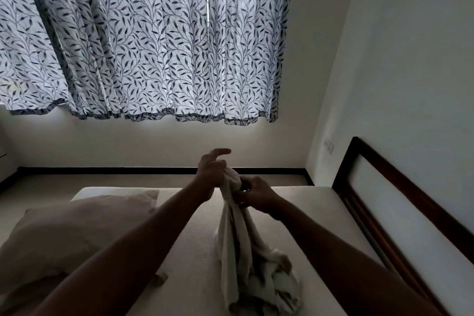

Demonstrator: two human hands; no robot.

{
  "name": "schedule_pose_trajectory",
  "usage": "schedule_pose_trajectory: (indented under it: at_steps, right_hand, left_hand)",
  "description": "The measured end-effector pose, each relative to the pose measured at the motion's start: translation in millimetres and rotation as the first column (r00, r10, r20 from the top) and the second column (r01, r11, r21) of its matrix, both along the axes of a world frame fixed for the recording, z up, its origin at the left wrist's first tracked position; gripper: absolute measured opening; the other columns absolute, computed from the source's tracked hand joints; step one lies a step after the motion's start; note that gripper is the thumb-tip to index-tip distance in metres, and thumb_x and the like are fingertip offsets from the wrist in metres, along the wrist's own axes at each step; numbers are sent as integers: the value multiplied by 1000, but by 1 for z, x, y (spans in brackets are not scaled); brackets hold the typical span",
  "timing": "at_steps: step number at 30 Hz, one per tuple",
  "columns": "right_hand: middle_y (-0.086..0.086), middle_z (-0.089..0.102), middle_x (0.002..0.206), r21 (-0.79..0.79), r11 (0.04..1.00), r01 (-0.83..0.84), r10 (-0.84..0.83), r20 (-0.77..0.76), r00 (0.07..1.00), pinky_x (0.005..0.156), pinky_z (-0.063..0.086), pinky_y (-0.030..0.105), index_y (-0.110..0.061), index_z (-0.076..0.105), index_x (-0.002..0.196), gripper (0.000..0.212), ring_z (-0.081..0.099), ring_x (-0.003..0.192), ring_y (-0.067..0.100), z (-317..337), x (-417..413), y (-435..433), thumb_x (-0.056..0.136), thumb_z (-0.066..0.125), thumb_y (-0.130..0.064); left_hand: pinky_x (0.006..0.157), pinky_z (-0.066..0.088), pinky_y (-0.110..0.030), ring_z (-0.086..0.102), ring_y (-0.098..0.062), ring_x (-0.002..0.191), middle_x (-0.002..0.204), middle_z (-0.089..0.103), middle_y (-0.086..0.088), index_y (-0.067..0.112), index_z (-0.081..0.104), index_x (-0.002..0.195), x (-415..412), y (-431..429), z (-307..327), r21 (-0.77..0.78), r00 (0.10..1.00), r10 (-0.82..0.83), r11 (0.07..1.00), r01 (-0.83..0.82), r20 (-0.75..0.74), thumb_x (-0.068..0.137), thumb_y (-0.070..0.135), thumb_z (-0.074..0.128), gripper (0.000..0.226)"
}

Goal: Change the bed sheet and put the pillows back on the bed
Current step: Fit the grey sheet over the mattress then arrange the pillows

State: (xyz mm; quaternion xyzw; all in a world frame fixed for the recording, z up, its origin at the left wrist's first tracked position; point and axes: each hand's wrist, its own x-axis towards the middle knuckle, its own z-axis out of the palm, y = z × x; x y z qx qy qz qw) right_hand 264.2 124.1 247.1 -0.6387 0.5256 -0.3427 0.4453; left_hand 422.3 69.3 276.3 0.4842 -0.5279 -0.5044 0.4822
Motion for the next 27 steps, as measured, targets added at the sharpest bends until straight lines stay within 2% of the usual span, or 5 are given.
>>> schedule_pose_trajectory:
  at_steps: [6,12,19,25,27]
  right_hand:
    - [0,72,91,-186,951,246,-247,20,969,66,63,43,-16,67,107,46,71,78,16,-5,-11,15,76,82,-46]
    - [0,65,81,-445,791,420,-537,-178,824,53,41,7,-6,65,97,16,64,69,14,-17,-10,0,87,73,-15]
    - [12,66,79,-324,731,601,-679,-433,593,64,47,34,-15,49,75,11,66,81,39,-89,-73,12,79,55,-7]
    - [20,65,72,-371,608,702,-786,-152,600,63,38,38,1,60,70,19,64,75,39,-46,-107,-10,75,52,-16]
    - [6,54,60,-385,585,714,-763,37,645,58,28,35,-8,51,61,17,55,66,27,0,-94,-24,75,50,-17]
  left_hand:
    - [61,54,-36,59,-29,73,82,62,-19,7,74,108,-8,-2,19,91,992,-23,995,35,-125,87,-10,42,42]
    - [54,58,-32,67,-33,77,96,65,-27,-10,68,114,-30,13,30,98,960,-142,981,169,-242,93,-12,39,36]
    - [55,58,-30,67,-27,75,92,71,-18,-2,73,105,-5,-2,50,-25,943,-12,1000,3,-333,95,-7,43,32]
    - [76,64,-38,68,-26,82,95,68,-13,-9,66,116,53,-28,32,12,922,185,981,-192,-341,88,-18,49,34]
    - [70,64,-34,67,-27,83,98,69,-16,-6,67,118,60,-36,14,51,969,219,975,-214,-116,85,-10,56,35]
